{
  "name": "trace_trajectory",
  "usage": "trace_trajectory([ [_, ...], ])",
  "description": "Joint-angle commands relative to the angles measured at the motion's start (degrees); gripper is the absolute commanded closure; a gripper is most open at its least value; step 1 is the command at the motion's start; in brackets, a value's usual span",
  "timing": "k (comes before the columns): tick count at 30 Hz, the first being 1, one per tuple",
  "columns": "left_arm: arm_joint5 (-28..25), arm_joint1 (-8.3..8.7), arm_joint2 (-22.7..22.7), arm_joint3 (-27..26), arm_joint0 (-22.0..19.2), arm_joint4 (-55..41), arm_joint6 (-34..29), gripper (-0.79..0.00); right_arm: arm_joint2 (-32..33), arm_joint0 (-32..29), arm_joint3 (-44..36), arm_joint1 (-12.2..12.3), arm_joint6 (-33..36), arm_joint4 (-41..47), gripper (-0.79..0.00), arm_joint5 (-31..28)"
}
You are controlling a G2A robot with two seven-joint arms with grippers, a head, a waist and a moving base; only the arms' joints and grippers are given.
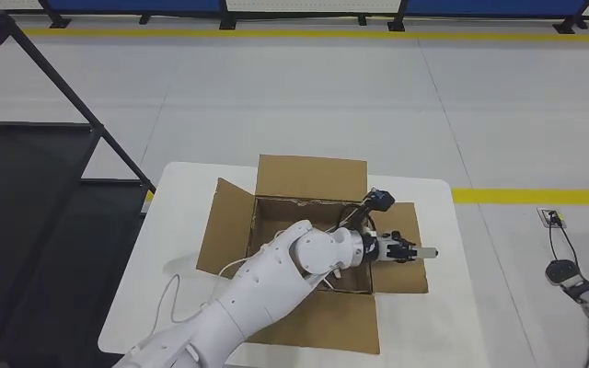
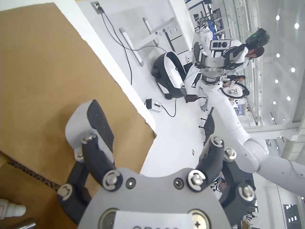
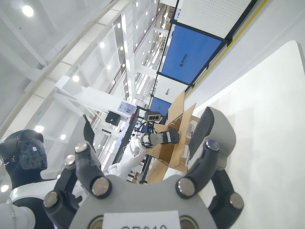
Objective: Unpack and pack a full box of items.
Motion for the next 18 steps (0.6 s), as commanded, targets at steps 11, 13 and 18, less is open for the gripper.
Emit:
trace_trajectory([
  [11,3.43,12.56,-30.15,-36.23,22.40,11.37,-5.30,-0.785,-4.91,1.92,-15.72,0.12,-6.91,-13.28,-0.785,-3.45],
  [13,4.53,14.26,-37.02,-44.31,28.81,12.73,-6.80,-0.785,-6.53,1.96,-20.21,0.02,-9.41,-17.56,-0.785,-2.53],
  [18,4.20,16.81,-52.14,-57.37,42.26,11.59,-8.24,-0.785,-12.76,1.83,-31.42,-0.37,-14.84,-31.05,-0.785,0.93],
])
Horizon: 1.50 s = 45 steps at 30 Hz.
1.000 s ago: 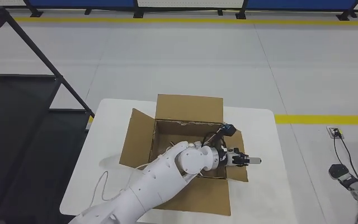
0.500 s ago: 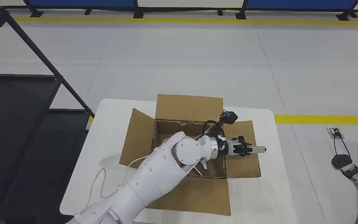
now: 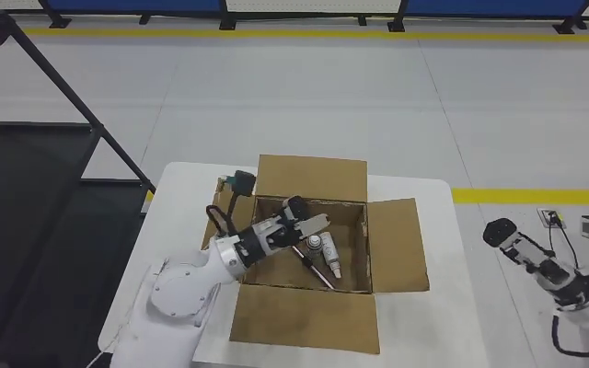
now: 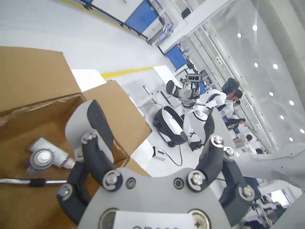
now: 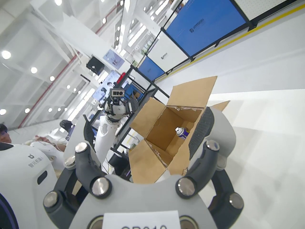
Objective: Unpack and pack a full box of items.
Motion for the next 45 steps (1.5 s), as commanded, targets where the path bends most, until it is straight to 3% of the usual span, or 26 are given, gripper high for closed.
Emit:
trace_trajectory([
  [1,-0.99,0.74,-6.74,-4.17,5.78,-1.73,-0.30,-0.785,-3.08,0.07,-4.50,-0.21,-2.73,-7.59,-0.785,1.33],
  [5,-4.04,1.72,-16.68,-7.98,14.09,-5.71,0.26,-0.785,-10.70,0.54,-11.41,-0.92,-9.39,-20.77,-0.785,4.17],
  [10,-9.18,2.34,-26.00,-8.95,23.50,-11.73,1.35,-0.785,-22.54,3.36,-16.71,-1.86,-14.33,-39.18,-0.785,8.16],
  [14,-13.67,2.56,-30.79,-7.42,29.19,-16.51,2.18,-0.785,-32.70,8.84,-15.45,-2.86,-16.13,-53.11,-0.785,11.76],
  [19,-18.78,2.69,-33.50,-4.98,34.24,-21.57,2.35,-0.785,-46.05,17.52,-8.70,-5.15,-19.44,-66.95,-0.785,18.82],
  [27,-23.70,3.07,-32.99,-2.08,36.61,-25.59,0.11,-0.785,-59.57,30.11,4.56,-9.67,-22.35,-75.86,-0.785,29.22],
  [41,-24.19,3.12,-32.83,-1.92,36.61,-25.90,-0.29,-0.785,-59.93,29.80,5.09,-9.93,-23.42,-76.22,-0.785,29.82],
  [45,-21.32,3.24,-30.96,-3.00,35.75,-25.52,-0.06,-0.785,-63.00,33.06,9.18,-11.47,-19.46,-76.68,-0.785,31.97],
])
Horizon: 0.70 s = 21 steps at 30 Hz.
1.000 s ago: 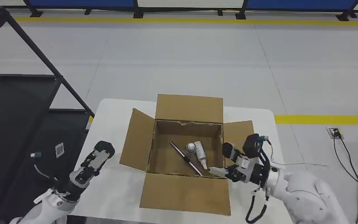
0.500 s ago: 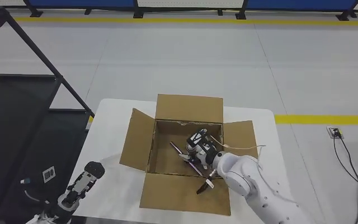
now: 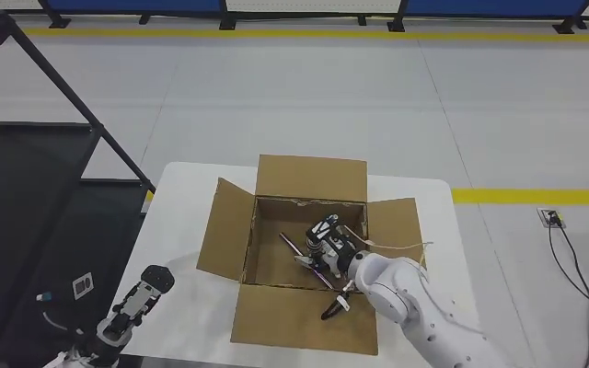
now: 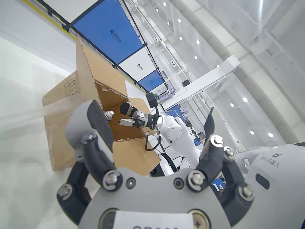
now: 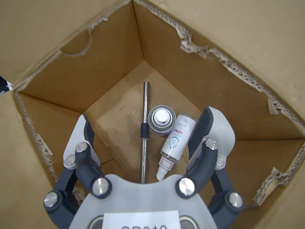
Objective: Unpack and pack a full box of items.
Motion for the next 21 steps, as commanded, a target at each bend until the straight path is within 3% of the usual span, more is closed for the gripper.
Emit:
trace_trajectory([
  [1,1.45,0.10,1.02,-0.45,-0.67,0.45,0.26,-0.785,-1.91,2.48,2.77,-1.08,1.82,0.56,-0.785,1.22],
  [9,2.78,0.25,3.32,-0.57,-1.55,2.47,3.16,-0.785,-7.10,10.33,15.68,-5.26,4.75,4.36,-0.785,1.91],
  [10,2.83,0.28,3.40,-0.45,-1.55,2.59,3.45,-0.785,-7.61,10.98,16.88,-5.71,5.14,4.71,-0.363,1.84],
  [12,2.85,0.35,3.44,-0.21,-1.56,2.83,3.89,-0.785,-8.41,11.90,18.78,-6.48,5.34,5.23,0.000,1.40],
  [21,2.84,0.55,3.47,0.07,-1.62,3.07,4.70,-0.785,-8.31,11.15,18.78,-7.39,5.67,2.70,0.000,3.26],
])
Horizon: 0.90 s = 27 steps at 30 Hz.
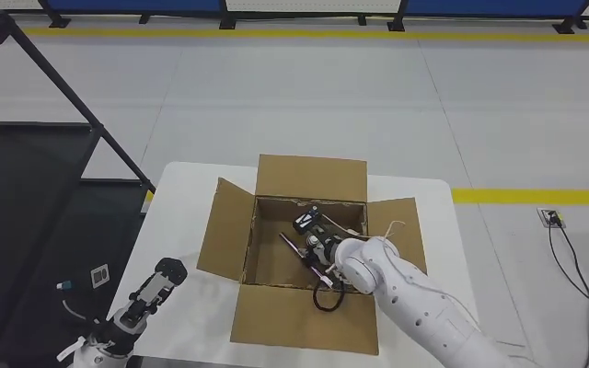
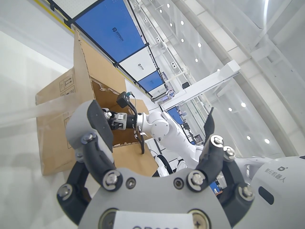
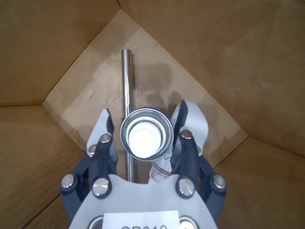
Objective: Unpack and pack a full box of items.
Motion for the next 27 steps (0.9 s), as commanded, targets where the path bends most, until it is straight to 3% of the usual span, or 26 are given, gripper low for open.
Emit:
trace_trajectory([
  [1,0.00,0.00,0.00,0.00,0.00,-0.01,-0.01,-0.785,0.77,-0.94,-1.25,0.23,-0.17,-1.16,0.000,1.29],
  [6,0.00,0.00,0.00,0.00,0.00,-0.01,-0.01,-0.785,3.78,-4.42,-7.05,1.31,-1.70,-4.15,0.000,2.91],
  [11,0.00,0.00,0.00,0.00,0.00,-0.01,-0.01,-0.785,10.31,-10.70,-19.13,3.68,-4.04,-8.71,0.000,3.62],
  [15,0.00,0.00,0.00,0.00,0.00,-0.01,-0.01,-0.785,19.39,-20.19,-32.92,6.31,-5.93,-13.89,0.000,5.91],
  [21,0.00,0.00,0.00,0.00,0.00,-0.01,-0.01,-0.785,36.54,-38.39,-52.26,9.04,-10.61,-21.89,0.000,14.55],
  [27,0.00,0.00,0.00,0.00,0.00,-0.01,-0.01,-0.785,49.83,-48.81,-54.46,9.71,-12.30,-21.00,0.000,18.09],
])
